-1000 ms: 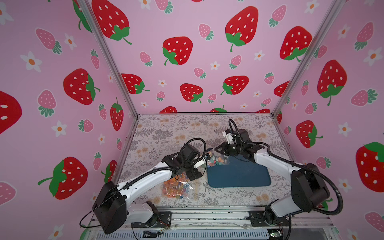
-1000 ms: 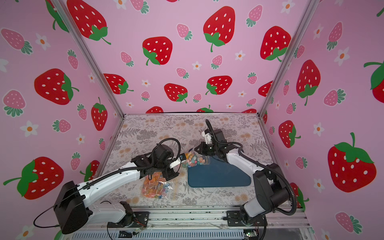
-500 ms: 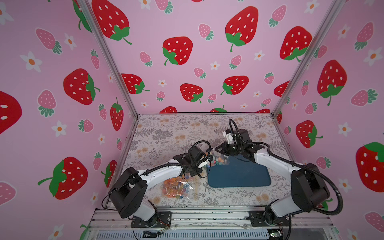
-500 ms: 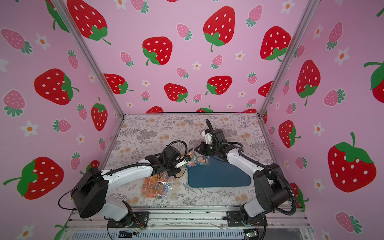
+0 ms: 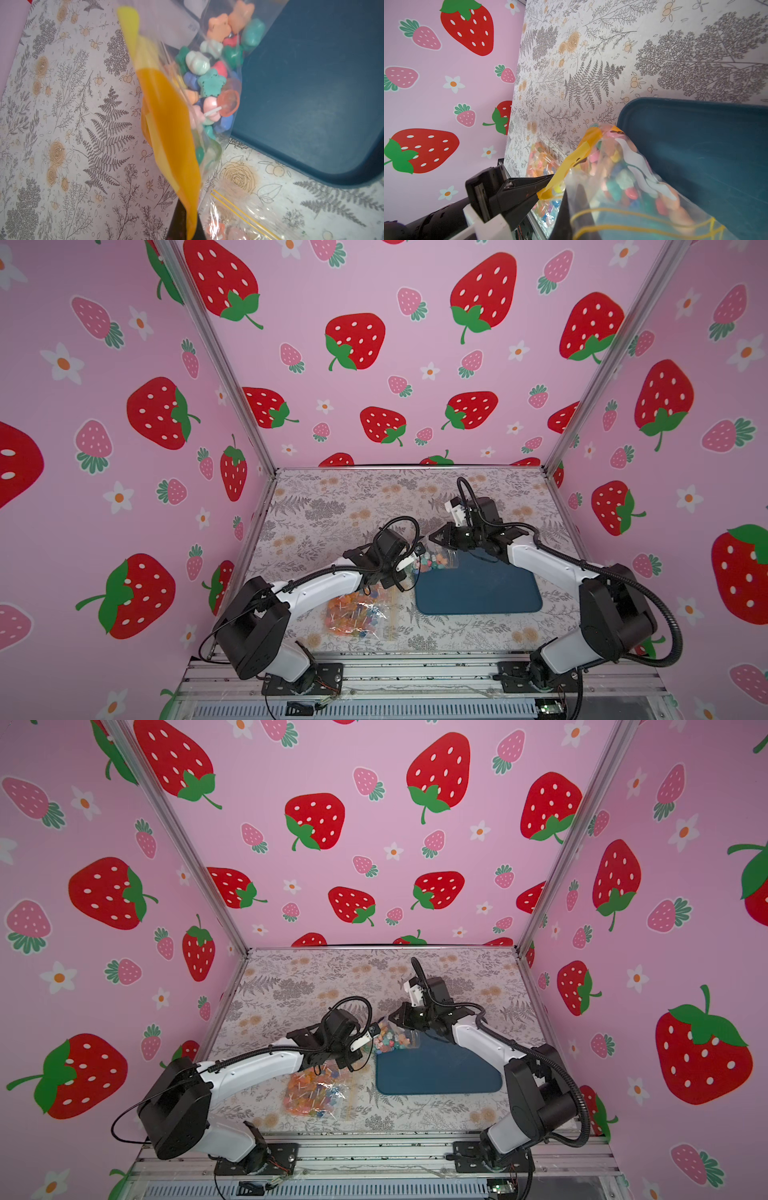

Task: Pour candies out of the ziploc bag
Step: 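Pick up the ziploc bag from the center of the board, then pour the candies out of the ziploc bag onto the tray.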

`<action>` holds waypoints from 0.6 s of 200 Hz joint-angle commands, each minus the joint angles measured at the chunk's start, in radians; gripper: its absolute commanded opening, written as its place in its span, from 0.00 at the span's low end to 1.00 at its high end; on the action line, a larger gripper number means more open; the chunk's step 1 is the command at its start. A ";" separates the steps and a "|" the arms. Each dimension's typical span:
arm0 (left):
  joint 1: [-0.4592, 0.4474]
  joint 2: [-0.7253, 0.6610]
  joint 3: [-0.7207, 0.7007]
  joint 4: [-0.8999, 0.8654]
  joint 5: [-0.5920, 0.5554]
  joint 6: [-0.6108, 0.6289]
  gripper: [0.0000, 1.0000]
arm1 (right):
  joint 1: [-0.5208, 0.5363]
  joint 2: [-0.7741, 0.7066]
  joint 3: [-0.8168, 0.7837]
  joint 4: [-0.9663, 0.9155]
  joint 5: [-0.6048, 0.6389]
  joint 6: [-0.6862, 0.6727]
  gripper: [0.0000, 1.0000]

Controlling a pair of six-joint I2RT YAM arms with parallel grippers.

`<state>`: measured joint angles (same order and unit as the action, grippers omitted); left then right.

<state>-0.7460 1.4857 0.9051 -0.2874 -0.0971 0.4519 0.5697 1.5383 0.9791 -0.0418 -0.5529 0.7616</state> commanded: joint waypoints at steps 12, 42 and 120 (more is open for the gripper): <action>0.021 -0.024 0.052 -0.029 -0.018 -0.010 0.00 | -0.005 0.005 0.031 0.024 -0.011 -0.005 0.00; 0.026 -0.084 0.171 -0.143 0.039 0.028 0.00 | -0.008 -0.010 0.023 0.014 -0.016 -0.019 0.00; 0.007 -0.053 0.450 -0.309 0.115 -0.007 0.00 | -0.027 -0.022 -0.026 0.020 -0.031 -0.030 0.03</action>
<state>-0.7303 1.4242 1.2621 -0.5610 -0.0193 0.4545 0.5510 1.5375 0.9764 -0.0383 -0.5751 0.7521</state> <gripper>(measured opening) 0.054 0.046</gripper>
